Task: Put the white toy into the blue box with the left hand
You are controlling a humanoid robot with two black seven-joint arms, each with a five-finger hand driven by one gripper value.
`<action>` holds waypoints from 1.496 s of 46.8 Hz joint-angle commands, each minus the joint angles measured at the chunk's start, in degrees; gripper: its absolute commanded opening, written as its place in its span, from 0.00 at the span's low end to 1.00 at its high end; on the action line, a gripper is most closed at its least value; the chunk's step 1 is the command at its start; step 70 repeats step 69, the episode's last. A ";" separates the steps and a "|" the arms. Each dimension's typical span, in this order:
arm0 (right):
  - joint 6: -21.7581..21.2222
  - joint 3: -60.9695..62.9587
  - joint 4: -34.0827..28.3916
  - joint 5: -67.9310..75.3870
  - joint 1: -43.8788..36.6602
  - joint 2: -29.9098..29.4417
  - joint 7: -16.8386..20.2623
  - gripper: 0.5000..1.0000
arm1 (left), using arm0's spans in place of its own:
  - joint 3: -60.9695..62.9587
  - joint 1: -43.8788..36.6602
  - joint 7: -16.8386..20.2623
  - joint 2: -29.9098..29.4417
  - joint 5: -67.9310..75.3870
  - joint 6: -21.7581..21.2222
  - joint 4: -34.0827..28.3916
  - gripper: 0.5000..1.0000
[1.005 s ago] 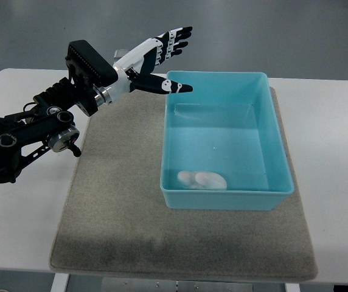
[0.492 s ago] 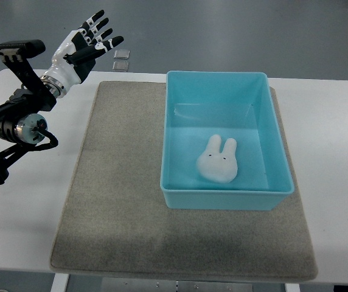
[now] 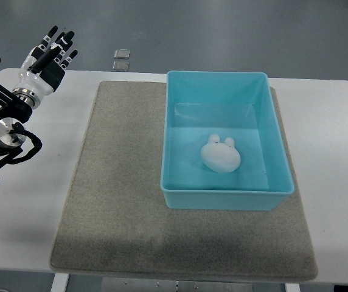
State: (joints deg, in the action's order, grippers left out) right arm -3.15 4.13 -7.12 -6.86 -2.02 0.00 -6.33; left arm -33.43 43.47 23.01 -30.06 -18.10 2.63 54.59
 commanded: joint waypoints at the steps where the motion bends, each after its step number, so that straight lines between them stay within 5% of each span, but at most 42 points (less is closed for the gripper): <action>1: 0.08 0.00 0.00 0.00 0.00 0.00 0.00 0.87 | -0.24 -0.23 0.02 0.00 -0.80 -0.17 0.08 1.00; 70: -0.45 0.00 -0.70 -0.79 -0.26 0.00 0.00 0.87 | -5.77 -1.64 -2.62 2.02 -2.12 0.27 0.52 1.00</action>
